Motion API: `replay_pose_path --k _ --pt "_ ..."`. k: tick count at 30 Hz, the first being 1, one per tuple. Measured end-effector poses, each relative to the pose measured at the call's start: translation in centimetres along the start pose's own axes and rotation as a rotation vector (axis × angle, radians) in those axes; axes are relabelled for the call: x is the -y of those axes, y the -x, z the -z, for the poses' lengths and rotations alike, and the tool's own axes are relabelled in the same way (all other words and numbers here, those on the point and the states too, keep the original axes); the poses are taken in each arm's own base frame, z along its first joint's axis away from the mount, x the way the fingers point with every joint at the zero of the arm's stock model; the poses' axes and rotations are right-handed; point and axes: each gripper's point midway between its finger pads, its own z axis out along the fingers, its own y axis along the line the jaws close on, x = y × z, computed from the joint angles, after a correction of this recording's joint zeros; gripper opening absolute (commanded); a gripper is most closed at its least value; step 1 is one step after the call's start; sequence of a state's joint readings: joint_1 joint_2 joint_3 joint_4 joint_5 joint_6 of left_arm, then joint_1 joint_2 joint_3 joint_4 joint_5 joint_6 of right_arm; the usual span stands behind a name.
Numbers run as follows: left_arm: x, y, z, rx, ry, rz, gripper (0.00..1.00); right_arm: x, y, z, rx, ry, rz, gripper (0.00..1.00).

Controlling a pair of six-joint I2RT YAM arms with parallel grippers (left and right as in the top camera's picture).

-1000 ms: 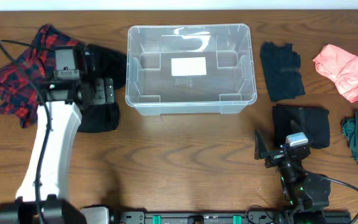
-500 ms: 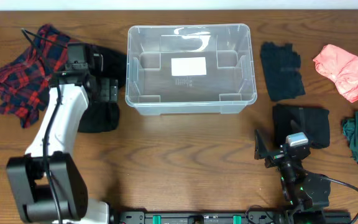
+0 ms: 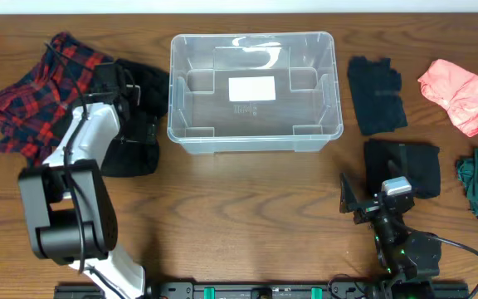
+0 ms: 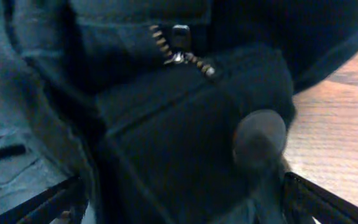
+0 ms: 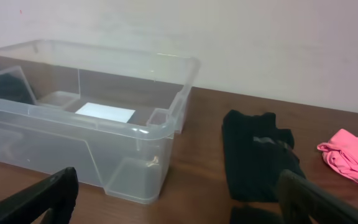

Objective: Pack container
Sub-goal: 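Reach the left gripper to the black jacket and grasp it, then lift the black jacket with the left gripper and drop it into the bin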

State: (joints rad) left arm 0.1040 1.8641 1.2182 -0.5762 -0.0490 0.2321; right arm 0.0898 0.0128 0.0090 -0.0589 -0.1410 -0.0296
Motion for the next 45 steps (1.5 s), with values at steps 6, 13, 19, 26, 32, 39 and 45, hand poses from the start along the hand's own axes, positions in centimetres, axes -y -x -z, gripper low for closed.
replay_pose_path --k 6,13,19,26,32,39,45 --pt "-0.2 0.2 -1.6 -0.01 0.019 -0.01 0.98 0.0 0.0 0.0 0.0 0.0 0.0 0.99" --pt "-1.3 0.1 -2.5 -0.031 0.099 0.019 0.55 0.0 0.0 0.0 0.0 0.0 0.0 0.99" --pt "-2.3 0.4 -2.1 -0.023 0.162 0.069 0.07 0.0 0.0 0.0 0.0 0.0 0.0 0.99" --pt "-2.4 0.5 -1.5 -0.009 0.165 0.106 0.06 0.0 0.0 0.0 0.0 0.0 0.0 0.99" --pt "-3.1 1.1 2.4 0.069 0.177 0.143 0.06 0.0 0.0 0.0 0.0 0.0 0.0 0.99" --pt "-5.3 3.5 13.0 0.342 0.244 0.173 0.06 0.0 0.0 0.0 0.0 0.0 0.0 0.99" --pt "-5.9 3.6 19.5 0.492 0.286 0.098 0.06 0.0 0.0 0.0 0.0 0.0 0.0 0.99"
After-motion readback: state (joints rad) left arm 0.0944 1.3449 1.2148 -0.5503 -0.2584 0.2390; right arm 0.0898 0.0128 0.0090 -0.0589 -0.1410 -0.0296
